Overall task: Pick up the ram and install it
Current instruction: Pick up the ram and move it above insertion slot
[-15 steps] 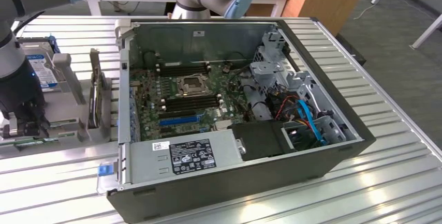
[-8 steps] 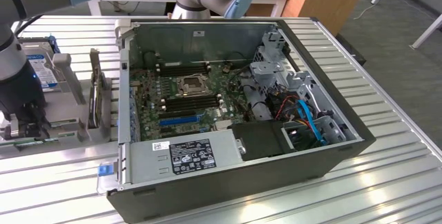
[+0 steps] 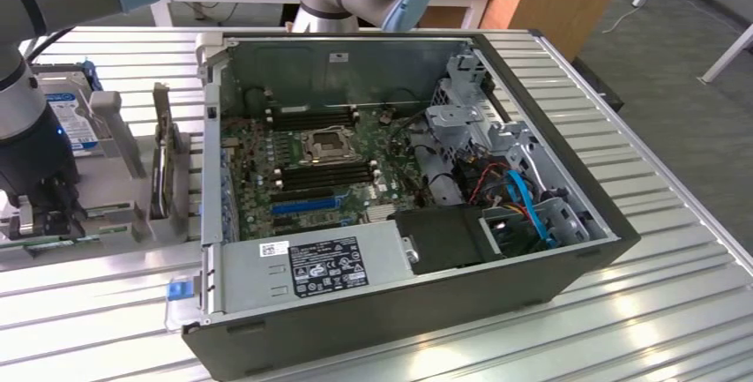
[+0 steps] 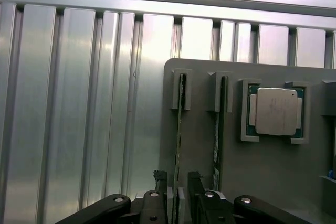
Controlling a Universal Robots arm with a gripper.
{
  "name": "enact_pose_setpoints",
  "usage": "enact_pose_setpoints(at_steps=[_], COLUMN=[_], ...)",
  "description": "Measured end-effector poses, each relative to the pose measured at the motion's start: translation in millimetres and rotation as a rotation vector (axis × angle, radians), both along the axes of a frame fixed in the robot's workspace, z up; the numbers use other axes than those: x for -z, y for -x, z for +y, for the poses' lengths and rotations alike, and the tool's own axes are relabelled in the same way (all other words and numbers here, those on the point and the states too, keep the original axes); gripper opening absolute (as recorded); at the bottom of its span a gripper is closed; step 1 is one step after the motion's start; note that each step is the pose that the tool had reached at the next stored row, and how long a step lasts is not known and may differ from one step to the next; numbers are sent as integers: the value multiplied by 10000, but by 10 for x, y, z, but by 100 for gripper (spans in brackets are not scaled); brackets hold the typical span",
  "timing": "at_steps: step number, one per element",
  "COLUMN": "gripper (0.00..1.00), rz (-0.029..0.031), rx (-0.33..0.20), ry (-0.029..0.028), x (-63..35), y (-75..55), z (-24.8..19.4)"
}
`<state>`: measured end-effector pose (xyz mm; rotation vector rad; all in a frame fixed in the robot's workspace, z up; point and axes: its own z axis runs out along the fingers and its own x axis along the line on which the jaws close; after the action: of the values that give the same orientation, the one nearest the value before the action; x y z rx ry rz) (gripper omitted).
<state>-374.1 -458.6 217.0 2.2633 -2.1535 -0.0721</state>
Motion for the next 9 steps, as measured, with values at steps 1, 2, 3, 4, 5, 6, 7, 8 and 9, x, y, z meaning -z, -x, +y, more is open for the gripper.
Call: enact_pose_setpoints(at_steps=[1,2,3,4,5,6,7,8,9], gripper=[29,29,29,29,29,29,29,29,29], rz=[-1,-1,0,1,0,1,1,1,1], rx=[1,1,0,-1,-1,-1,-1,-1,-1], ry=[-1,-1,0,1,0,0,1,1,1], x=[1,1,0,-1,0,0,-1,-1,-1], y=[0,0,0,0,0,0,0,0,0], z=[0,-1,-3,-6,-7,-9,-11,-13,-16])
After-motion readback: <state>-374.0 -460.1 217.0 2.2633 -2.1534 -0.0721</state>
